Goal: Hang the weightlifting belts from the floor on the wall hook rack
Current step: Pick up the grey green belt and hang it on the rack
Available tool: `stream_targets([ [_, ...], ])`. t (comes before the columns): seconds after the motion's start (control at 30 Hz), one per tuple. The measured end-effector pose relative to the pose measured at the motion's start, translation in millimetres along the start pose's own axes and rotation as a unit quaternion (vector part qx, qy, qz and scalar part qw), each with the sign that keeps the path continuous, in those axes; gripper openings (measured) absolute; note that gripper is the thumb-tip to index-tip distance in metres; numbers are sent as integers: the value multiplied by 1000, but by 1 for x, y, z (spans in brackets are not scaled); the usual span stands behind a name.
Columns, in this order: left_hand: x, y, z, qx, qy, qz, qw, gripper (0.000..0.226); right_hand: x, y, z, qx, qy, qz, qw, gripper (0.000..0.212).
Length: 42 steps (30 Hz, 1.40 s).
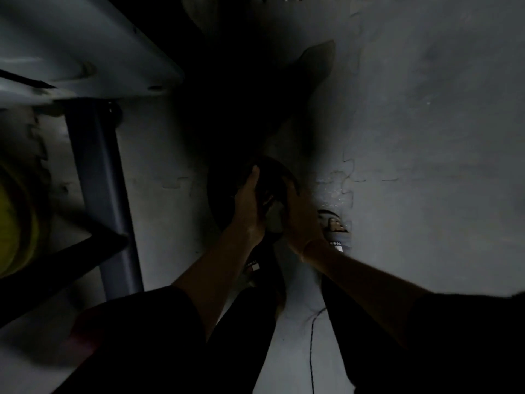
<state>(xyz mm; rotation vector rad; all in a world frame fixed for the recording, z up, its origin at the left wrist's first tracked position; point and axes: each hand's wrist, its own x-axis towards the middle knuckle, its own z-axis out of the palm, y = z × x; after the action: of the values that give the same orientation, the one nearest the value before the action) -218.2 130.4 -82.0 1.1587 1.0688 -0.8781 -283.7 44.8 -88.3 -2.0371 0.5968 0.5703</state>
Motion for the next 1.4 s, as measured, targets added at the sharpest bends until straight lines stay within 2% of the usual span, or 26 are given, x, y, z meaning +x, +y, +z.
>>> stream_targets([
  [0.2,-115,30,48,-50,-21,-4,999,49,-92,-76,-72,217,126,23,968,64],
  [0.33,-202,65,82,-38,-77,11,996,52,-127,-131,-135,225,197,66,952,68],
  [0.4,-242,80,92,-9,-105,49,993,52,-143,-163,-171,248,222,84,939,66],
  [0.47,-286,101,99,32,-110,98,989,49,-160,-195,-208,276,250,62,926,60],
  [0.53,-331,126,103,69,-105,141,982,47,-177,-226,-248,336,224,23,915,51],
  [0.6,-381,151,105,66,-136,169,974,46,-195,-260,-288,404,153,-18,902,36],
  [0.67,-436,170,109,38,-168,189,967,41,-216,-297,-326,392,111,-59,911,29],
  [0.83,-581,208,128,39,-216,195,956,35,-280,-377,-397,387,87,-148,906,25],
  [0.93,-643,235,137,50,-238,246,938,37,-320,-419,-436,386,71,-202,897,31],
  [1.03,-695,257,150,53,-223,302,925,44,-355,-458,-475,376,76,-266,885,32],
  [1.13,-741,272,169,19,-259,376,889,57,-384,-495,-516,375,92,-312,868,24],
  [1.23,-792,287,190,-20,-273,463,843,19,-408,-526,-556,385,113,-356,844,14],
  [1.27,-809,292,195,-28,-275,488,828,13,-416,-535,-568,388,119,-372,835,14],
  [1.4,-865,308,217,-17,-275,580,767,12,-445,-566,-604,406,139,-436,791,13],
])
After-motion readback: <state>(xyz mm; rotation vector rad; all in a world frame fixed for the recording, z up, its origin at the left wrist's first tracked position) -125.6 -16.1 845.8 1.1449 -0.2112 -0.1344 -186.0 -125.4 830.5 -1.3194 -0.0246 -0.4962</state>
